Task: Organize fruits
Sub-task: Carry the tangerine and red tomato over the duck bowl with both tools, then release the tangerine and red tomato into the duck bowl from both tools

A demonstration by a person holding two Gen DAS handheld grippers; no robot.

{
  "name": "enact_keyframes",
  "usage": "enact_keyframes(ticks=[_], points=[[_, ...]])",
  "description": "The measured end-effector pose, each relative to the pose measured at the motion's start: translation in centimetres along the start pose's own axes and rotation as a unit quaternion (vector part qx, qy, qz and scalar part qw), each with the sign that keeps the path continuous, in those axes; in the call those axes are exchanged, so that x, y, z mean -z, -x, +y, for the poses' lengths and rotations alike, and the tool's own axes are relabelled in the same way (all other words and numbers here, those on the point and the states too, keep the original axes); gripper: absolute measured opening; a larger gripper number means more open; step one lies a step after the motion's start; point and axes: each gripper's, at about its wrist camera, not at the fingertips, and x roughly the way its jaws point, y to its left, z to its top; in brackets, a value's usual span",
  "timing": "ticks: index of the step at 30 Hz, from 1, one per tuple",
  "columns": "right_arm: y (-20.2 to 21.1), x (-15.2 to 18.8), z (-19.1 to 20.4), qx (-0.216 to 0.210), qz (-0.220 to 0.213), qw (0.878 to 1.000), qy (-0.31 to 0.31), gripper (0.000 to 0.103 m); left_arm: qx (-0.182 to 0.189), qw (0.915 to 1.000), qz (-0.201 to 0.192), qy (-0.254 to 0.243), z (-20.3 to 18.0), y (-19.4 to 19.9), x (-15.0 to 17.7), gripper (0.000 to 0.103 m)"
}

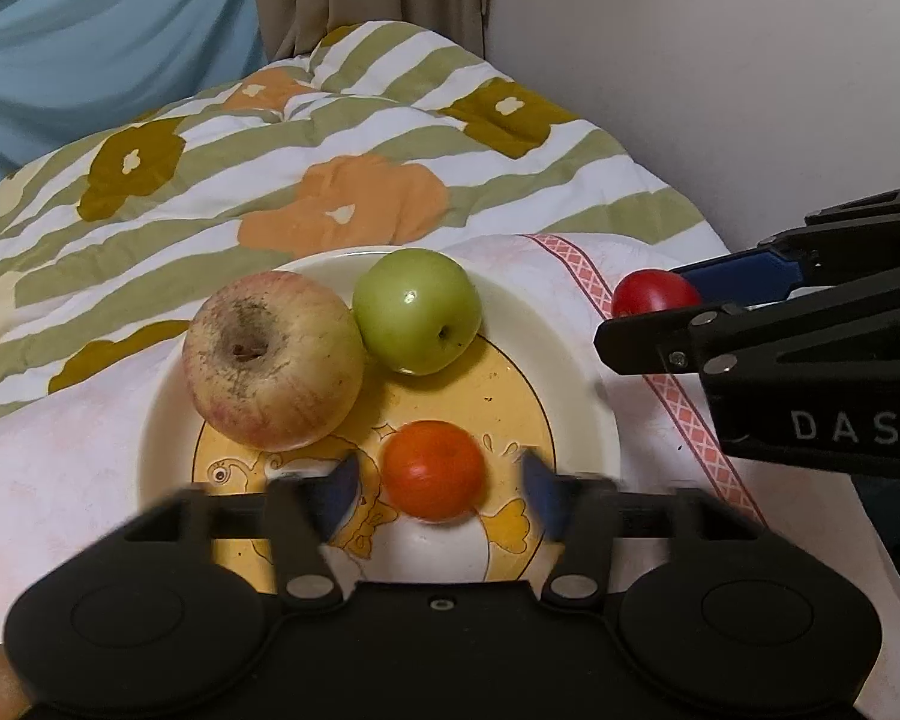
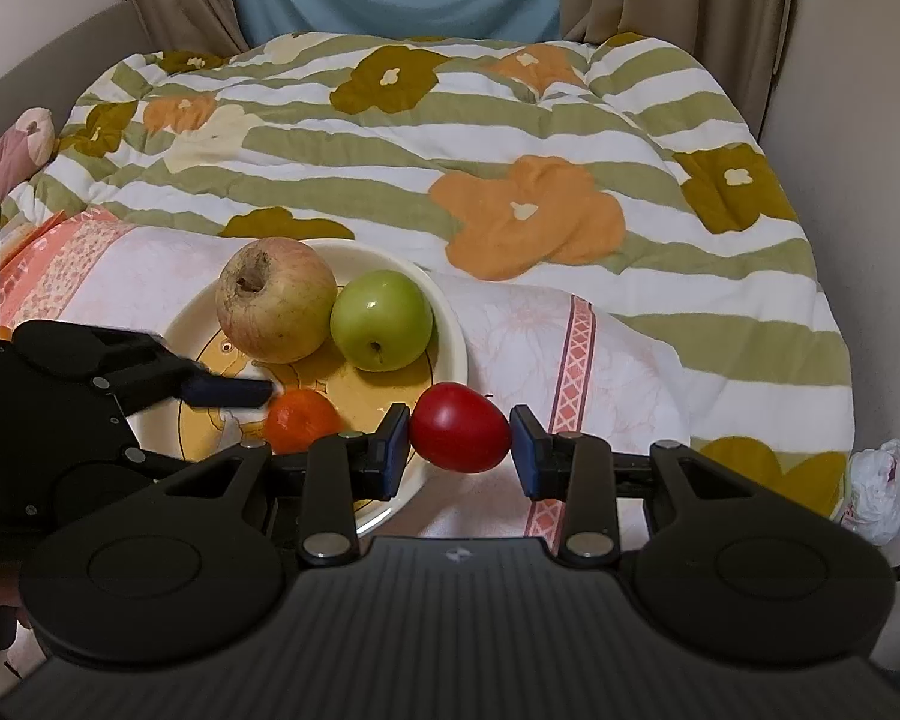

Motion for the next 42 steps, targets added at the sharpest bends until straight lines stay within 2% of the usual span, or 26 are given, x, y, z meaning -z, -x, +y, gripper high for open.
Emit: enact_keyframes(ticks=[1,2,9,16,30,31,32,35,37,42], points=[[0.0,0.0,0.1,0.000,0.001,1.000,0.001,0.051,-0.002,1.0000,-0.005,0.000,0.0,0.2,0.1,0.087],[0.0,-0.1,0.1,-0.001,0.001,1.000,0.003,0.051,-0.004,0.9999,-0.010,-0.001,0.0,0.5,0.2,0.087],[-0.1,-0.2,0.7,-0.011,0.001,1.000,0.008,0.051,-0.009,0.9997,-0.003,0.021,1.3,2.3,1.5,0.088],[-0.9,-0.6,2.0,-0.031,-0.009,0.999,0.023,0.051,-0.028,0.9990,-0.006,0.034,2.3,4.0,2.3,0.091],[-4.5,-0.7,3.1,-0.038,0.012,0.999,0.027,0.052,-0.071,0.9964,-0.006,0.046,4.2,6.6,3.9,0.092],[-4.6,-0.6,3.1,-0.035,0.009,0.999,0.030,0.059,-0.072,0.9963,-0.005,0.046,4.3,6.6,4.0,0.092],[-4.5,-0.6,3.2,-0.033,0.010,0.999,0.033,0.074,-0.074,0.9962,-0.005,0.047,4.2,6.6,4.1,0.092],[-4.5,-0.6,3.3,-0.032,0.009,0.999,0.027,0.093,-0.078,0.9958,-0.001,0.047,4.1,6.7,4.3,0.093],[-4.4,-0.5,3.2,-0.030,0.015,0.999,0.021,0.103,-0.077,0.9959,-0.006,0.047,4.1,6.9,4.3,0.096],[-3.7,0.0,2.8,-0.023,0.018,1.000,0.007,0.103,-0.076,0.9959,-0.012,0.048,3.8,7.5,4.2,0.097]])
